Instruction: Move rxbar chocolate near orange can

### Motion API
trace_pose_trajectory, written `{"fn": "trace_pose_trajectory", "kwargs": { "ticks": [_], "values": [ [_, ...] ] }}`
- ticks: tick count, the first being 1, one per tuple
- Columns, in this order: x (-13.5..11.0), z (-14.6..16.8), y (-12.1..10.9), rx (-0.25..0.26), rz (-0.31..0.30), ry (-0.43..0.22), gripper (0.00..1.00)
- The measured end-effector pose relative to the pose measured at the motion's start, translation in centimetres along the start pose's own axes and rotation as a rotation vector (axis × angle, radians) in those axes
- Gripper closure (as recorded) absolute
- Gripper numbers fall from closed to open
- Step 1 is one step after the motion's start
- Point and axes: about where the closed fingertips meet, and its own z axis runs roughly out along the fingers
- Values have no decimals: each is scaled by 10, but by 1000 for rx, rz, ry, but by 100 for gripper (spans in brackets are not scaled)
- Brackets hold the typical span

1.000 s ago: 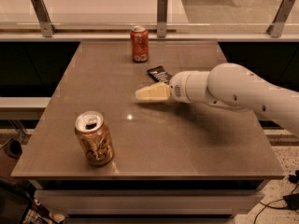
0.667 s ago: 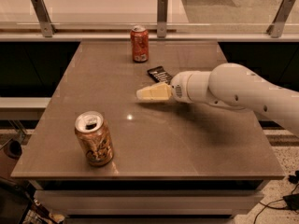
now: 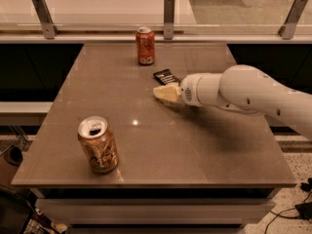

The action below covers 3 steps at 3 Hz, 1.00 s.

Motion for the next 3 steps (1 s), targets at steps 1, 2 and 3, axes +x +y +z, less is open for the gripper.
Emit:
{"fn": "trace_pose_trajectory", "kwargs": {
  "ticks": [1,2,3],
  "values": [
    [-1,-1,0,0,0,0,64],
    [-2,-1,0,0,0,0,87],
    [-2,-1,1,0,0,0,100]
  ]
}}
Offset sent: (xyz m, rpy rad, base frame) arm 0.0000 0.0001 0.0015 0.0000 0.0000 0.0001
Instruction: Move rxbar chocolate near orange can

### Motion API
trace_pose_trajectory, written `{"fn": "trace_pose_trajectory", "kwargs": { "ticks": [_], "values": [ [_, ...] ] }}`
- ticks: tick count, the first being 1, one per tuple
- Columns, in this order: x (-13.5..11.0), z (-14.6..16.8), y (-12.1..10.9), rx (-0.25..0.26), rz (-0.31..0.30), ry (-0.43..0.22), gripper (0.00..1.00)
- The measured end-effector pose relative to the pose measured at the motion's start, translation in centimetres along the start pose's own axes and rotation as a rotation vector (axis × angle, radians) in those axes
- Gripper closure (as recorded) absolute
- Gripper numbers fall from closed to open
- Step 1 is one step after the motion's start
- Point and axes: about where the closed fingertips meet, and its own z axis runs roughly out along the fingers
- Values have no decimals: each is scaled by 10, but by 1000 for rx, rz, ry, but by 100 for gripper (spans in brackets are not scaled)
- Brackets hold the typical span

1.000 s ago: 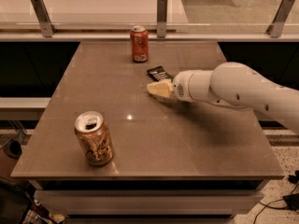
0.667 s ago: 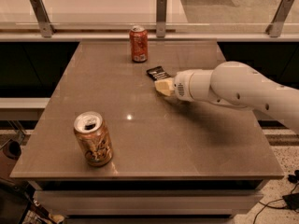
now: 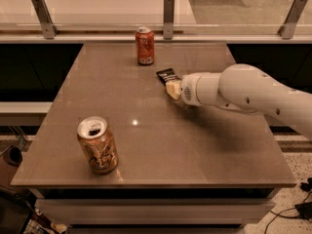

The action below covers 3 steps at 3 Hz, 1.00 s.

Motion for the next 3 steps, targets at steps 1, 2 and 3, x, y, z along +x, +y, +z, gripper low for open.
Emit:
{"fn": "trace_pose_trajectory", "kwargs": {
  "ticks": [1,2,3],
  "values": [
    [0,0,0,0,0,0,100],
    [0,0,0,0,0,0,100],
    [0,0,0,0,0,0,100]
  ]
}}
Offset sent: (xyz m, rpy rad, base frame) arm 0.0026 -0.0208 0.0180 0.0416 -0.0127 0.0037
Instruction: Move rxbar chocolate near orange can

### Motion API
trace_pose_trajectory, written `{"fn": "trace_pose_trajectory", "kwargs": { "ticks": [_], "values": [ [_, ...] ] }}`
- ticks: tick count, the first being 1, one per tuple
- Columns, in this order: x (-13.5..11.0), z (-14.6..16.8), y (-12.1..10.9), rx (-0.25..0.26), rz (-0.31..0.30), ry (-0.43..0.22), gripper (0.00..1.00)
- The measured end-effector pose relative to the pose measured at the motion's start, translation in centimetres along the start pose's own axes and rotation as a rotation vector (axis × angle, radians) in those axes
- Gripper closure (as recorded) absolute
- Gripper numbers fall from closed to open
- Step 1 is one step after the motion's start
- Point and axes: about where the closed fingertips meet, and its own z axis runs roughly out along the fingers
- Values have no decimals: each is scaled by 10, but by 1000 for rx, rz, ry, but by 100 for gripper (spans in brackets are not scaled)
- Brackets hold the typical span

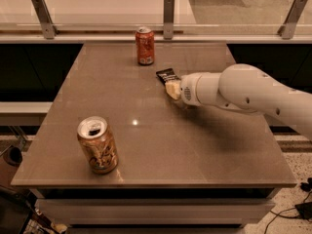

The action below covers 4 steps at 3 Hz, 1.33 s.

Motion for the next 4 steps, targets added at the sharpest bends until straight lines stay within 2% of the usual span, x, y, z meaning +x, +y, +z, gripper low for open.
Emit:
{"fn": "trace_pose_trajectory", "kwargs": {
  "ticks": [4],
  "values": [
    [0,0,0,0,0,0,100]
  ]
}}
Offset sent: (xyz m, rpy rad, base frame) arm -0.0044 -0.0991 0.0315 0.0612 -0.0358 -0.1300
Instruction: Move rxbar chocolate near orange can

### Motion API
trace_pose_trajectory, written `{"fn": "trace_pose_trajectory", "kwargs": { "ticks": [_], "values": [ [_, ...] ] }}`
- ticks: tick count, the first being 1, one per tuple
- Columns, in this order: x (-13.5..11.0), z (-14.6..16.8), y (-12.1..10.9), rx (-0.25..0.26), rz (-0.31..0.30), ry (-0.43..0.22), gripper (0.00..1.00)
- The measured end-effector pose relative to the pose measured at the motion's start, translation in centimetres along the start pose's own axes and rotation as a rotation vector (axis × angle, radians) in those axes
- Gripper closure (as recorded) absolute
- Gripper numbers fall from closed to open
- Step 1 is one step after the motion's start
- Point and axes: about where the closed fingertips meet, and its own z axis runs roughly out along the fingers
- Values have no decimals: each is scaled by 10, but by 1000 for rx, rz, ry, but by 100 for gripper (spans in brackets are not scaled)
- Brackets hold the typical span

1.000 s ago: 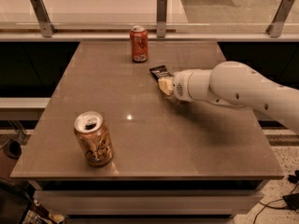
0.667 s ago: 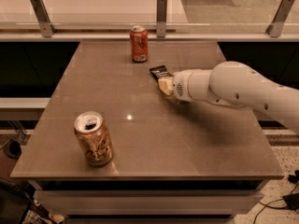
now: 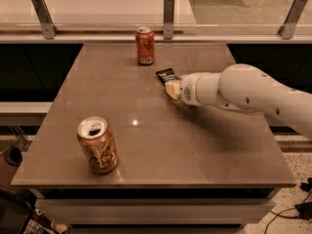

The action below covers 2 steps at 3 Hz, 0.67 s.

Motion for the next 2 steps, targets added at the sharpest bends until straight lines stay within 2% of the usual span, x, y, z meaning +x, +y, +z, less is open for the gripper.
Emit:
{"fn": "trace_pose_trajectory", "kwargs": {
  "ticks": [2],
  "values": [
    [0,0,0,0,0,0,100]
  ]
}}
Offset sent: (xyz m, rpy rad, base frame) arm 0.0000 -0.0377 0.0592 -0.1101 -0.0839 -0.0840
